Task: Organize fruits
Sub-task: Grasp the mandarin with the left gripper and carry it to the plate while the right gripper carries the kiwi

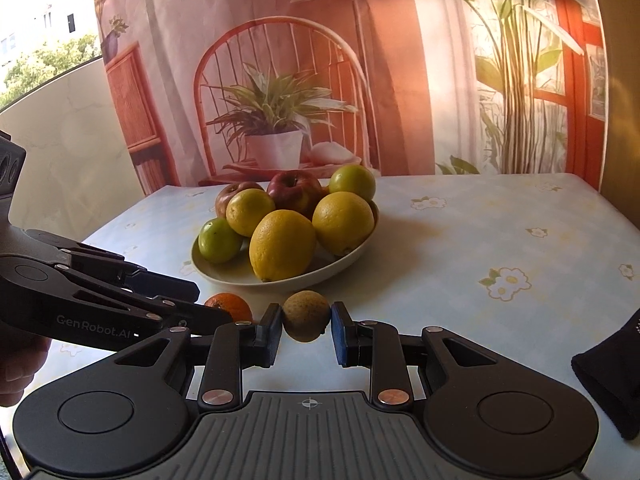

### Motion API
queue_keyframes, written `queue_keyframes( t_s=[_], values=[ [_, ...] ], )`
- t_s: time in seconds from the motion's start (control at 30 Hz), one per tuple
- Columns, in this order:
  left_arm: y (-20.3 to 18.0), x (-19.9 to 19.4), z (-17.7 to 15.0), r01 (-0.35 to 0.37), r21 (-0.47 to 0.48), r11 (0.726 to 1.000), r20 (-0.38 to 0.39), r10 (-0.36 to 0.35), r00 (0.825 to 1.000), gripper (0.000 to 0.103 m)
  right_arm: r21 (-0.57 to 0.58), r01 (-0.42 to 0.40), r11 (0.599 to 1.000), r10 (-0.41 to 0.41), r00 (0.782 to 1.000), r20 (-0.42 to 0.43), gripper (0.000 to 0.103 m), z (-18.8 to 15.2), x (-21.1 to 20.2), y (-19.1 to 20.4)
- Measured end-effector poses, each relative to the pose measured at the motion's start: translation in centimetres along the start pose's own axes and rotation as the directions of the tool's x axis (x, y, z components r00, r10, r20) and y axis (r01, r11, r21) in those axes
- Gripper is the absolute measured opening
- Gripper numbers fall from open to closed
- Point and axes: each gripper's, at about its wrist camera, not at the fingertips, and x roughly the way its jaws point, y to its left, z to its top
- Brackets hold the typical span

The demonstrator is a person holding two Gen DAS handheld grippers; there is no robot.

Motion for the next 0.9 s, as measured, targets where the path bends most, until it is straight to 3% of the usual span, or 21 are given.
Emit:
queue_keyframes(
  t_s=[0.33,0.4,0.53,0.7,0.9],
  values=[
    [-0.2,1.9,0.1,-0.003,-0.019,1.000,-0.046,0.002,0.999,0.049,0.033,-0.005,0.999,0.005,1.000,0.001,0.024,-0.1,0.1,-0.6],
    [-0.2,1.9,0.0,-0.013,-0.026,1.000,-0.048,0.012,0.999,0.042,0.033,-0.006,0.999,0.006,1.000,0.001,0.024,-0.1,0.1,-0.6],
    [0.6,1.5,0.1,0.017,-0.047,0.999,-0.055,-0.019,0.998,0.041,0.034,-0.012,0.999,0.012,1.000,0.004,0.024,0.1,0.0,-0.5],
    [1.3,-0.6,0.6,0.028,-0.034,0.999,-0.015,-0.028,0.999,0.041,0.028,-0.027,0.999,0.026,1.000,0.014,0.024,0.9,-0.4,-0.4],
    [2.9,-3.4,2.8,-0.007,-0.045,0.999,0.074,0.010,0.997,0.041,0.000,-0.041,0.999,0.041,0.998,0.050,0.024,3.3,-1.0,-0.3]
  ],
)
